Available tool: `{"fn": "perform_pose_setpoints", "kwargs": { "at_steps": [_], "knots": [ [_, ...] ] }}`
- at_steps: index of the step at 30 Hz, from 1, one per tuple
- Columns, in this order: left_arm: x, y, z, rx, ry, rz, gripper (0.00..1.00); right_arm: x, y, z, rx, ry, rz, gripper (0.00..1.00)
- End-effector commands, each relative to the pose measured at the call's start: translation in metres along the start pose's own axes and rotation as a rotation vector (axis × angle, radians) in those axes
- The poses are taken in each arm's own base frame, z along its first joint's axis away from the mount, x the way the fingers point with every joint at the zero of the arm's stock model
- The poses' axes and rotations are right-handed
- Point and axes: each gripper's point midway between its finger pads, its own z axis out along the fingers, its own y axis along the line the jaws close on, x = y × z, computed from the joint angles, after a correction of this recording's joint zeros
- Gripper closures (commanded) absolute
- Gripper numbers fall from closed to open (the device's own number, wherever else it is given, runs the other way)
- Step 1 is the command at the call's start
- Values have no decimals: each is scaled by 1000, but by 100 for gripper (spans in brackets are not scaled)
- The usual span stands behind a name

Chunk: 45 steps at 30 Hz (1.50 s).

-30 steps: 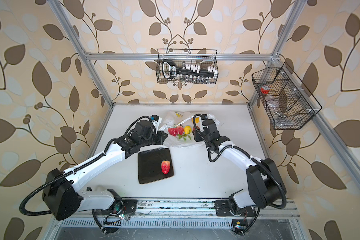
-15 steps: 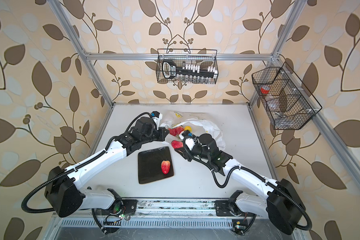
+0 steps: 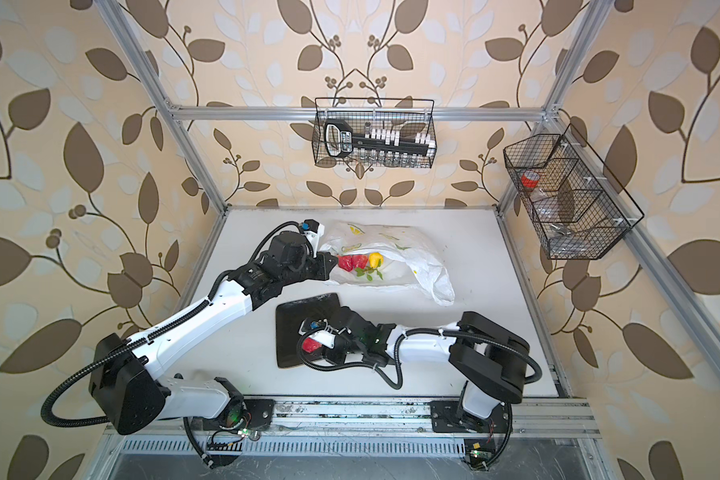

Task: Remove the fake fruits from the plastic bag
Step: 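Carry the peach to the black tray and open the right gripper, then move the right gripper back into the bag above the remaining fruits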

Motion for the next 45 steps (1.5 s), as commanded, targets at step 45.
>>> {"fn": "perform_pose_setpoints", "kwargs": {
  "at_steps": [45],
  "knots": [
    [-15, -9, -7, 10, -27, 51, 100, -48, -45, -158, 337, -379, 201, 53]
  ]
}}
